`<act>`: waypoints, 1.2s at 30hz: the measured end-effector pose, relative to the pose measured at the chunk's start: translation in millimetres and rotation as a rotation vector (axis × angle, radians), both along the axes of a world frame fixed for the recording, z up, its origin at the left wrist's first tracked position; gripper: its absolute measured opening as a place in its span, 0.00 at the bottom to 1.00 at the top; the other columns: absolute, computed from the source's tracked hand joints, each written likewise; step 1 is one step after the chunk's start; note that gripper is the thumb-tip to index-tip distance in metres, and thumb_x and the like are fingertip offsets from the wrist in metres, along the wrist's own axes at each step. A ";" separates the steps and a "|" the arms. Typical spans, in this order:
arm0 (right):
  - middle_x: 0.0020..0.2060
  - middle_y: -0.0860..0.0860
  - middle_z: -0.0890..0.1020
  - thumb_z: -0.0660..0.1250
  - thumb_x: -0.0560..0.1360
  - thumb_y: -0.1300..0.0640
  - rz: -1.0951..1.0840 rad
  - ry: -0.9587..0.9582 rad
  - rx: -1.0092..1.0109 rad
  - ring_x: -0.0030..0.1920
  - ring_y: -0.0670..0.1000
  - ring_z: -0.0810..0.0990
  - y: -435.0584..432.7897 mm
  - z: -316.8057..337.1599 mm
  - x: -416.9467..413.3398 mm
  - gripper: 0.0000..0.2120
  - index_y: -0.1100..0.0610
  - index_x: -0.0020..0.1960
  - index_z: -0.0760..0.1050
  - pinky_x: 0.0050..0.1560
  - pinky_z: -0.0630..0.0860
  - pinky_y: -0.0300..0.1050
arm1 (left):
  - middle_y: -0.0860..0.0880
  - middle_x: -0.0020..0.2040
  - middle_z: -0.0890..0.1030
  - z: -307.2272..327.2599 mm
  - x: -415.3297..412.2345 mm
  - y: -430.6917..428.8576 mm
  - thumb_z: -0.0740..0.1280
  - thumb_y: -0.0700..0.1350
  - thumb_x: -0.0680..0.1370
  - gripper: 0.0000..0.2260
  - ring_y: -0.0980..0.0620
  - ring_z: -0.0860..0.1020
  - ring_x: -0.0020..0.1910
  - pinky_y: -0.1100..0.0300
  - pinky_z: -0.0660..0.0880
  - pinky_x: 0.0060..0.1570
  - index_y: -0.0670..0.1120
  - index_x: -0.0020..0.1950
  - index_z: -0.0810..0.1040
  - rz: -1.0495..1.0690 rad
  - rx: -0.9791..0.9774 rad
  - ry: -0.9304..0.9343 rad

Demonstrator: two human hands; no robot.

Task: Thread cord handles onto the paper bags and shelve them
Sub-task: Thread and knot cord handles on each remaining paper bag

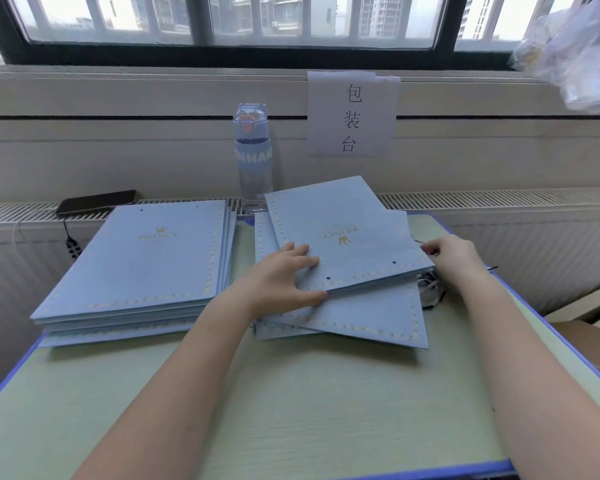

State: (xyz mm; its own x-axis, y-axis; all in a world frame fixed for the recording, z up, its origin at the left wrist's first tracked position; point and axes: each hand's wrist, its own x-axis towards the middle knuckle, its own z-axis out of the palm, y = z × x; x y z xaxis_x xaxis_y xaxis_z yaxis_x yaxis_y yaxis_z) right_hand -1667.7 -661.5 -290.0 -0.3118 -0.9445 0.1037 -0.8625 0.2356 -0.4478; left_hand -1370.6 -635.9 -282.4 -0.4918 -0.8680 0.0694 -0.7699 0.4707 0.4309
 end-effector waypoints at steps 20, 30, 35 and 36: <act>0.37 0.48 0.84 0.60 0.80 0.58 0.311 -1.526 -0.659 0.37 0.47 0.82 26.7 57.9 24.1 0.09 0.55 0.46 0.78 0.41 0.78 0.40 | 0.54 0.78 0.54 -2.7 -0.8 -1.0 0.67 0.55 0.76 0.30 0.57 0.47 0.76 0.57 0.50 0.73 0.52 0.76 0.61 0.060 -0.019 0.017; 0.40 0.50 0.85 0.54 0.81 0.62 0.551 -1.621 -0.300 0.42 0.47 0.84 40.3 62.3 69.6 0.09 0.56 0.48 0.72 0.34 0.78 0.35 | 0.53 0.75 0.63 0.2 2.5 -2.0 0.67 0.57 0.75 0.28 0.55 0.56 0.75 0.57 0.54 0.72 0.50 0.73 0.67 0.073 -0.103 0.134; 0.42 0.53 0.85 0.58 0.76 0.61 0.715 -1.585 -0.153 0.44 0.50 0.85 42.3 53.0 97.5 0.05 0.58 0.49 0.72 0.34 0.79 0.37 | 0.56 0.57 0.80 5.8 -13.8 8.1 0.71 0.53 0.72 0.21 0.65 0.75 0.57 0.72 0.68 0.58 0.49 0.63 0.78 0.015 -0.137 0.528; 0.42 0.54 0.85 0.57 0.77 0.61 0.696 -1.610 -0.186 0.45 0.49 0.85 41.3 53.2 98.0 0.05 0.58 0.49 0.72 0.34 0.79 0.37 | 0.56 0.51 0.82 5.4 -15.4 9.0 0.71 0.49 0.73 0.15 0.65 0.78 0.51 0.72 0.70 0.54 0.47 0.59 0.80 -0.002 -0.138 0.553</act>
State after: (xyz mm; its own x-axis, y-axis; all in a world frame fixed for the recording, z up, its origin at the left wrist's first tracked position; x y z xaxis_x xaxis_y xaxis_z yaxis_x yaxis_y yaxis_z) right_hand -1569.6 -620.2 -236.8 0.2150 -0.9469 0.2389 0.5133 -0.0986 -0.8525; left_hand -1386.0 -626.9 -277.1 -0.3513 -0.8320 0.4295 -0.4463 0.5520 0.7043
